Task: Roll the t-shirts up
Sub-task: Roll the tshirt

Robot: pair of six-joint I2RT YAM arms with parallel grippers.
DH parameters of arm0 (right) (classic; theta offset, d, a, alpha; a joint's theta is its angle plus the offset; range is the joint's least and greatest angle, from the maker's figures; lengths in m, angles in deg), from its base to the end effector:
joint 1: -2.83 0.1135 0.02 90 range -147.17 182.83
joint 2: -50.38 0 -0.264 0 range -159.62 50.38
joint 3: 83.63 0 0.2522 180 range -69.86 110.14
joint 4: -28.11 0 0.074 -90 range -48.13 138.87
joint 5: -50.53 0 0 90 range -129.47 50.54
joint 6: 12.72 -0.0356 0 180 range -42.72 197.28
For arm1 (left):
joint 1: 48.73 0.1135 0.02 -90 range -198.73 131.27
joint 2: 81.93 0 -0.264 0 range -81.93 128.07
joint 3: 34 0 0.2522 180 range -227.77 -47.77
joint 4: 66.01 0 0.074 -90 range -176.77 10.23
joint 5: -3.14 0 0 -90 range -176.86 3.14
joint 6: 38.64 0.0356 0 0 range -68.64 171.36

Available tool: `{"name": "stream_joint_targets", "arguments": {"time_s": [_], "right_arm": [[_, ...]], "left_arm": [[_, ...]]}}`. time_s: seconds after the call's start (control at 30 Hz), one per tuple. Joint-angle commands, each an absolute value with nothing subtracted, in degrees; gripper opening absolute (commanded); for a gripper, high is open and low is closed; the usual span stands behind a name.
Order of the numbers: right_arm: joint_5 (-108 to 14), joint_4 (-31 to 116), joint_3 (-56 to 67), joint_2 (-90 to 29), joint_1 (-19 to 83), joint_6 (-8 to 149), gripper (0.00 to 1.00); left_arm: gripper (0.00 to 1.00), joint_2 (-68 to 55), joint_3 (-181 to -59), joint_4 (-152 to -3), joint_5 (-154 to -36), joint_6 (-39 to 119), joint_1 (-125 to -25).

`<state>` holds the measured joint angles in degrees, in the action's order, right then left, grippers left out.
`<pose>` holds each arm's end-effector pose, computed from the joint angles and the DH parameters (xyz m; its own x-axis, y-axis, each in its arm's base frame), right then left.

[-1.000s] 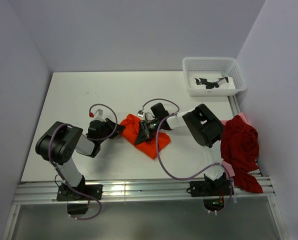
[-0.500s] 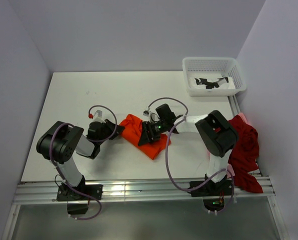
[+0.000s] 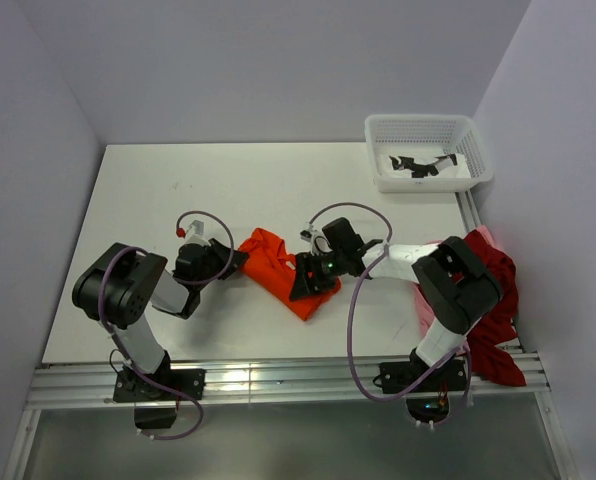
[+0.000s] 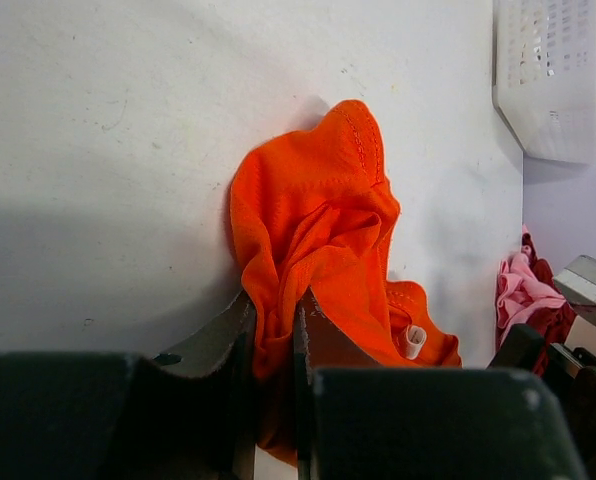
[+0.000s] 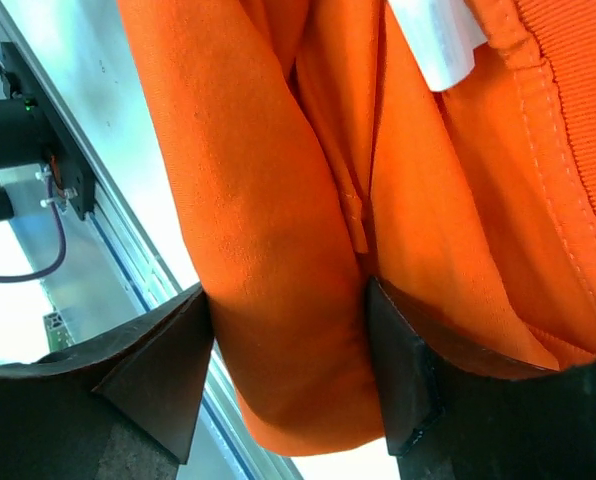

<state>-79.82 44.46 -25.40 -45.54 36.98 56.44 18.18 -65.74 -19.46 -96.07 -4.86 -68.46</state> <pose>0.2405 0.1910 0.1400 -0.8902 -0.2762 -0.3624 -0.4556 0.5516 0.6987 0.2434 -0.0933 0.0984 -0.5878 -0.6608 -0.4667 -0.0278 0.5930 -0.8047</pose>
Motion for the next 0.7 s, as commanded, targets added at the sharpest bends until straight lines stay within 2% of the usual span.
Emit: {"name": "stream_joint_targets", "arguments": {"time_s": [0.0, 0.23, 0.67], "right_arm": [[-78.5, 45.6, -26.8, -42.6, 37.6, 56.2, 0.66], [-74.6, 48.8, -28.1, -38.8, 38.2, 55.5, 0.67], [-57.0, 57.8, -31.6, -24.5, 39.2, 52.1, 0.75]], "left_arm": [[0.04, 17.3, -64.8, -22.1, -92.9, -2.6, -68.4], [0.04, 16.0, -64.7, -23.3, -92.4, -2.2, -68.4], [0.03, 15.6, -65.5, -24.4, -94.2, -1.7, -68.7]]}}
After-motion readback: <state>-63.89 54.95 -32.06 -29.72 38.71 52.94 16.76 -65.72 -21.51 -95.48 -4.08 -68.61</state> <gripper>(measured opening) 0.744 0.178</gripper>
